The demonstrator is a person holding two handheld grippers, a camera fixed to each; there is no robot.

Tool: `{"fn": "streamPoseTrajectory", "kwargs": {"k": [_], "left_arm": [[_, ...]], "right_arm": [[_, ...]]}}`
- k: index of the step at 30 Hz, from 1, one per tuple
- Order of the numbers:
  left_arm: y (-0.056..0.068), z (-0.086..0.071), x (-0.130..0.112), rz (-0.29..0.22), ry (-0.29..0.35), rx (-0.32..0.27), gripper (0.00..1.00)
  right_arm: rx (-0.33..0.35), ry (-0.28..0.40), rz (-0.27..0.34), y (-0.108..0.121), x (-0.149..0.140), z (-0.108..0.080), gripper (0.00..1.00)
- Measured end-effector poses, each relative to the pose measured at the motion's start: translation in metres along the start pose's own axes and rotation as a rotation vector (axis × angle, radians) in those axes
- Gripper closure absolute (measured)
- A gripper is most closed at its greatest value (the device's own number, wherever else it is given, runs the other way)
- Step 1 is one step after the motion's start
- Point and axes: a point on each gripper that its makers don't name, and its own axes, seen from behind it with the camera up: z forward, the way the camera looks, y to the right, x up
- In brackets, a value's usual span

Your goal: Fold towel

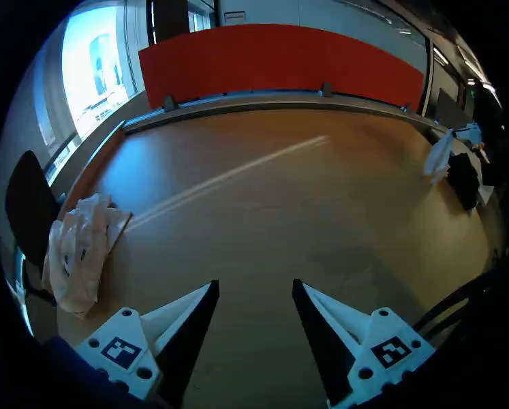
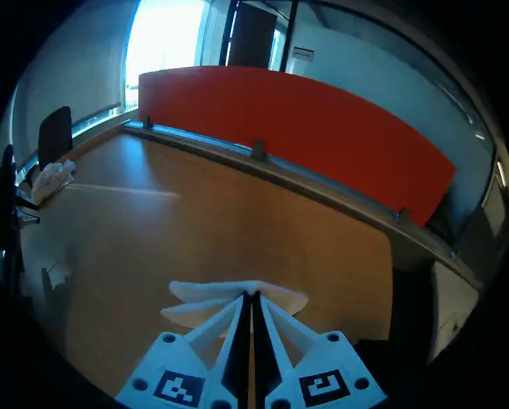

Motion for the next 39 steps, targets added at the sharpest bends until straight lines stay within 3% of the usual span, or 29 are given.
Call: {"fn": "streamPoseTrajectory", "kwargs": {"k": [7,24,39], "left_arm": [[0.001,0.001,0.001,0.005,-0.001,-0.003,0.21],[0.013,0.002,0.003,0.030,-0.002,-0.017,0.21],[0.010,0.000,0.002,0.032,-0.007,-0.012,0.21]], "right_arm": [[-0.008,-0.023,0.012,0.004,-0.021,-0.006,0.93],[-0.050,-0.147,0.076,0.016,-0.113,-0.027,0.94],[-0.099,-0.218,0.134,0.022,-0.159,-0.036,0.94]]}}
